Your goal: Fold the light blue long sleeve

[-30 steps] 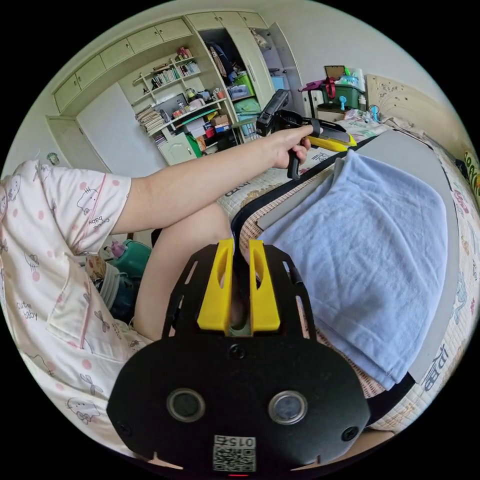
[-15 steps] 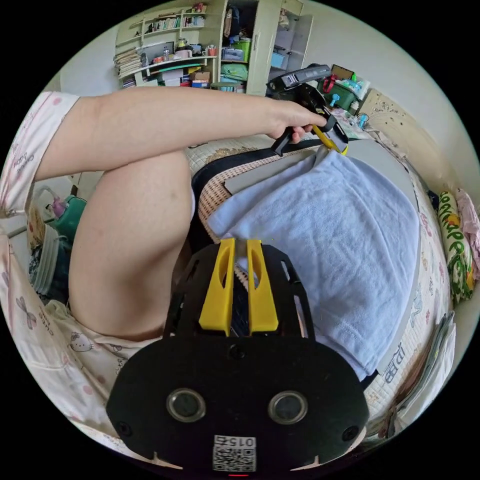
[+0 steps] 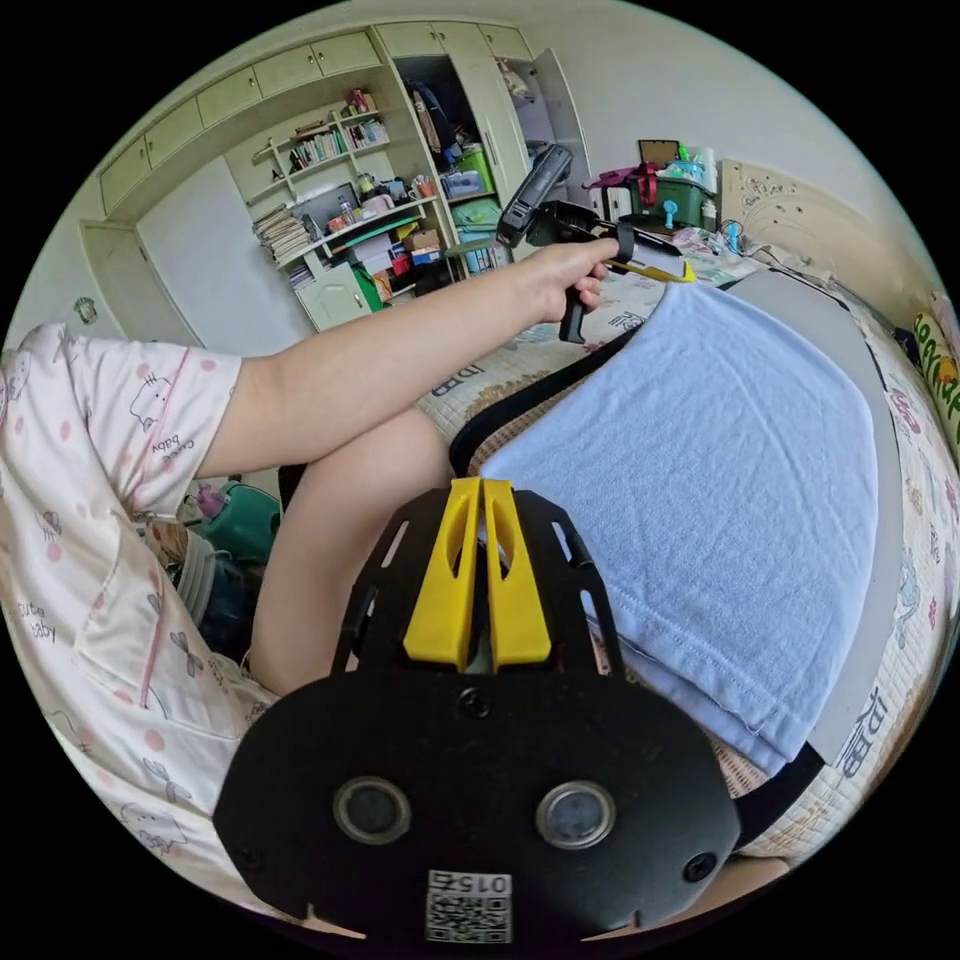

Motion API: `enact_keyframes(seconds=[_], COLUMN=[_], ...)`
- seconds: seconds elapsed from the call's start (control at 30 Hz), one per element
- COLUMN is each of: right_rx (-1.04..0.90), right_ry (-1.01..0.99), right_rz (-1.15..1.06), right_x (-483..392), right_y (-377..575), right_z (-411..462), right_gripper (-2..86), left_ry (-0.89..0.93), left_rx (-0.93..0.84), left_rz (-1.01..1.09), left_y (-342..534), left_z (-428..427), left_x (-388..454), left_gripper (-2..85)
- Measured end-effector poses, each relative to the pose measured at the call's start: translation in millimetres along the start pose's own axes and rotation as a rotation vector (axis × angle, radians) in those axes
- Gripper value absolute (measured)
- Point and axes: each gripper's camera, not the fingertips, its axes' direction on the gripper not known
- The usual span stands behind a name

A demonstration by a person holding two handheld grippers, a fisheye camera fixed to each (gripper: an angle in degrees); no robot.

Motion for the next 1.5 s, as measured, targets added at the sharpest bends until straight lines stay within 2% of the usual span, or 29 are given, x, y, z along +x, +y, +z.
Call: enact_keyframes(seconds=[0.27,0.53,0.67,0.77,0.97,1.07,1.13,1.2,1.37,1.5], right_rx=[-0.145,-0.197,-0.198,-0.159,-0.116,-0.096,-0.062,-0.024,0.061,0.036], right_ry=[0.032,0.069,0.054,0.04,0.01,-0.101,-0.101,-0.046,0.254,0.297], right_rz=[-0.032,-0.083,-0.05,0.034,0.049,0.051,0.05,0.055,0.134,0.24], right_x=[11,-7,-16,-28,-72,-91,-102,-111,-123,-129], right_y=[-19,-57,-83,-93,-114,-131,-140,-149,-182,-214], right_z=[68,103,109,103,77,56,37,17,-34,-36], right_gripper=[-0.4,-0.1,0.7,2.1,5.0,4.8,4.8,4.8,5.3,5.0], left_ry=[-0.142,-0.293,-0.296,-0.281,-0.243,-0.133,0.0,0.069,0.126,0.197], left_rx=[-0.143,-0.232,-0.241,-0.253,-0.236,-0.199,-0.195,-0.218,-0.364,-0.502], left_rz=[-0.046,0.057,0.056,0.038,0.049,0.086,0.138,0.202,0.397,0.486], left_y=[-10,-40,-49,-56,-54,-50,-39,-26,30,84], left_z=[28,56,57,49,15,-5,-15,-18,-3,23], left_x=[8,74,92,105,148,177,202,223,263,266], left_gripper=[0.9,1.6,2.4,3.7,4.8,4.8,4.9,5.0,5.3,5.3])
